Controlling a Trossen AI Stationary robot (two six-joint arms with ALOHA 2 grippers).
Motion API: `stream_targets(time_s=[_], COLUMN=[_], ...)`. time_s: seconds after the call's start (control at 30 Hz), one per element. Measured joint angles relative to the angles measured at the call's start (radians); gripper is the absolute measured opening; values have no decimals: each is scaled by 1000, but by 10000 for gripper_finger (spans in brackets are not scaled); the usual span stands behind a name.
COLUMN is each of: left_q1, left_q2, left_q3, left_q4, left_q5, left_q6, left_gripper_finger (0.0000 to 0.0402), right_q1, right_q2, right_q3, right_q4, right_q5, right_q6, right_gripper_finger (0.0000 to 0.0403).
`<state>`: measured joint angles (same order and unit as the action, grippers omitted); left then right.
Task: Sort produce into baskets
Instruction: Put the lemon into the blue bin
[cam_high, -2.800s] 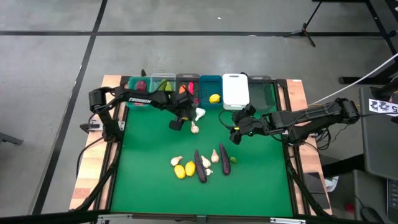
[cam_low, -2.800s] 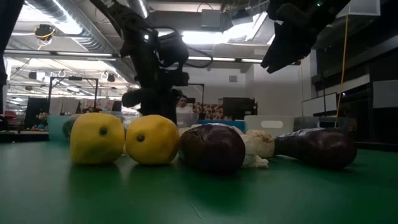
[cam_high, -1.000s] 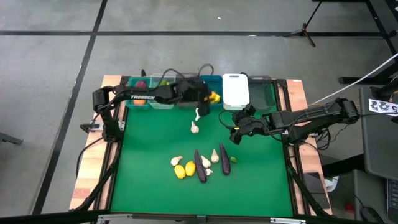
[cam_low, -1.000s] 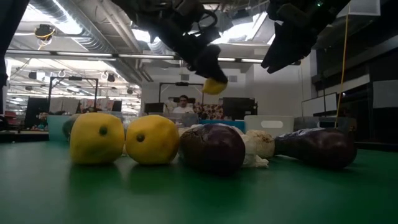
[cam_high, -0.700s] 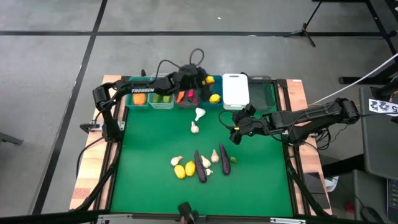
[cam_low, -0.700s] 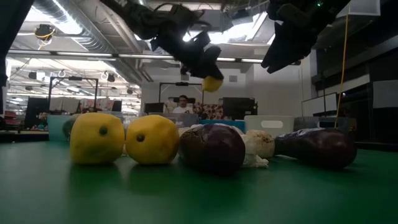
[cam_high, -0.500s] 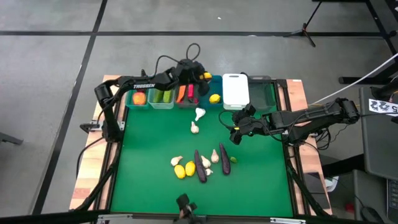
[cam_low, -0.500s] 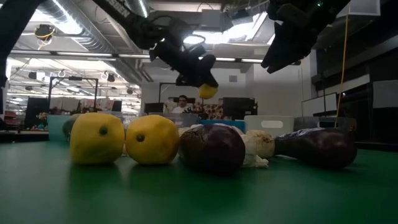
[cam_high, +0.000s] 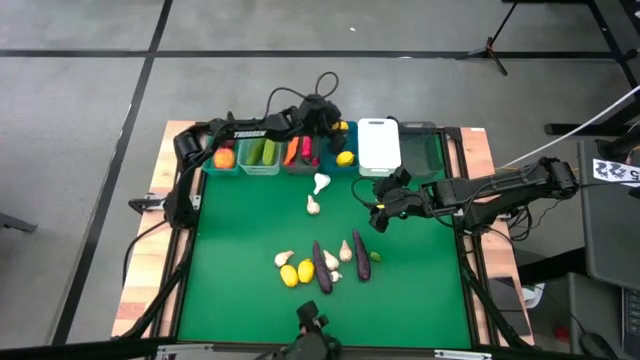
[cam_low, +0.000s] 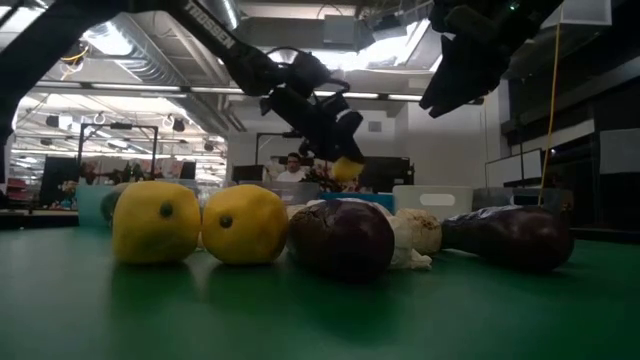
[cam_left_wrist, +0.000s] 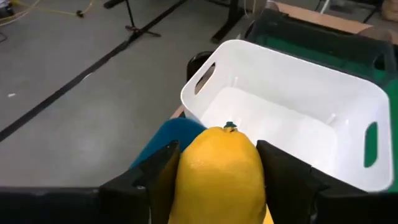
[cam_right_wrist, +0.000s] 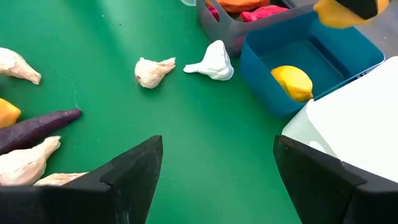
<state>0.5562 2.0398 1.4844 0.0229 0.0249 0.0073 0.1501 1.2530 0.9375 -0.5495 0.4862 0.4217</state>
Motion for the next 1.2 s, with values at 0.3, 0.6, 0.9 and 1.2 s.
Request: stream_targets(time_s=[0.3, 0.6, 0.9, 1.2], left_q1=[15, 49, 53, 52], left_q2=[86, 95, 94, 94], left_q3=[76, 80, 80, 80], left_q4=[-123, -125, -133, -141], left_q5=[5, 69, 83, 83], left_q6=[18, -25, -2, -1], left_gripper_finger=[195, 196, 204, 265], right_q1=[0, 0, 0, 0], right_q2=[0, 0, 0, 0], right_q3=[0, 0, 0, 0], right_q4=[-1, -2, -2, -2], right_q5=[0, 0, 1, 2], right_q6=[0, -3, -7, -7], right_gripper_finger=[305, 305, 305, 305])
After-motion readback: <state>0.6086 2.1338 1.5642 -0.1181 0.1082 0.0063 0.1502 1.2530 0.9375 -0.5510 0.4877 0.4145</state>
